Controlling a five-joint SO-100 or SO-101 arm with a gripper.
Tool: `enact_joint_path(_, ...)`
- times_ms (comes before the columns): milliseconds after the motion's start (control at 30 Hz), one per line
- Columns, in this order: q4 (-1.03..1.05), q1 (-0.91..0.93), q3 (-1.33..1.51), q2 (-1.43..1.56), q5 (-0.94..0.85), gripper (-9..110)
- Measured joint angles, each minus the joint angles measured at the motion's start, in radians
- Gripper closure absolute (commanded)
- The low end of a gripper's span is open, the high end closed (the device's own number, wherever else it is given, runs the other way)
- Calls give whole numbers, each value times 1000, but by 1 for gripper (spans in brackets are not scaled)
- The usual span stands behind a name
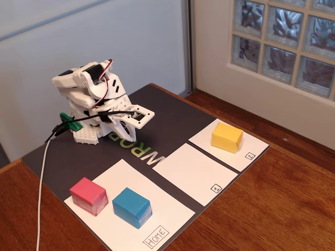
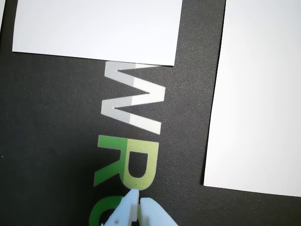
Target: Move box blue to zone 1
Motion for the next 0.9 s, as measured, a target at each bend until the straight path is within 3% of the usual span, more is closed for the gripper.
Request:
enact_joint_path(600,0,0,0,0,0,102)
enact_joint_path(900,-34,9,17,0,-160,102)
